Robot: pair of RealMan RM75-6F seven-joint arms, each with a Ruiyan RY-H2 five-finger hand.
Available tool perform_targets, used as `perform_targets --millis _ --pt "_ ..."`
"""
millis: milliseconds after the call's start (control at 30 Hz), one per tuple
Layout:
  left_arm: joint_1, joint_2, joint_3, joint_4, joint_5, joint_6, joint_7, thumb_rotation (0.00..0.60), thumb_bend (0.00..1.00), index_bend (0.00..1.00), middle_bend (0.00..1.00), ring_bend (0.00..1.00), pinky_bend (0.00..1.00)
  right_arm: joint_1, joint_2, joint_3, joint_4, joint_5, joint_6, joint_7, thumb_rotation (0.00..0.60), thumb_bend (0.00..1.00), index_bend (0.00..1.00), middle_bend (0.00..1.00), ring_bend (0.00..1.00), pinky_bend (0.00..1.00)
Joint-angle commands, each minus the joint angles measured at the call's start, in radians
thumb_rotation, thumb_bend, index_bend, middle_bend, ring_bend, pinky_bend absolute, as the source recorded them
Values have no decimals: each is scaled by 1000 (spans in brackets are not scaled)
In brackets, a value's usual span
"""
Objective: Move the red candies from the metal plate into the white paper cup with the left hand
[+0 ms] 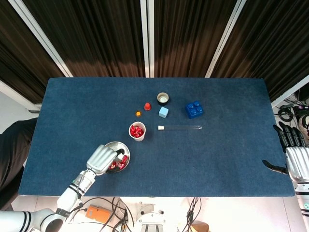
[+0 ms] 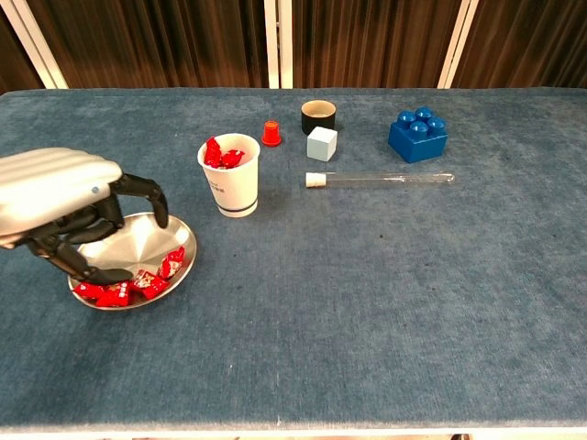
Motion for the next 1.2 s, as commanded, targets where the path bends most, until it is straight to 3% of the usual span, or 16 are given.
perform_targets --millis 33,533,1200 --pt "-18 -30 -18 26 -8 -35 16 600 160 373 899 845 783 -4 1 -1 1 2 4 3 600 185 0 27 0 94" --pt "-35 -82 -52 90 -108 -95 82 600 196 380 899 845 783 -5 -4 -2 12 9 0 12 600 185 0 27 0 94" --pt "-41 -101 -64 131 -151 -115 95 600 264 446 899 846 783 -8 -4 -3 11 15 0 10 600 185 0 27 0 94"
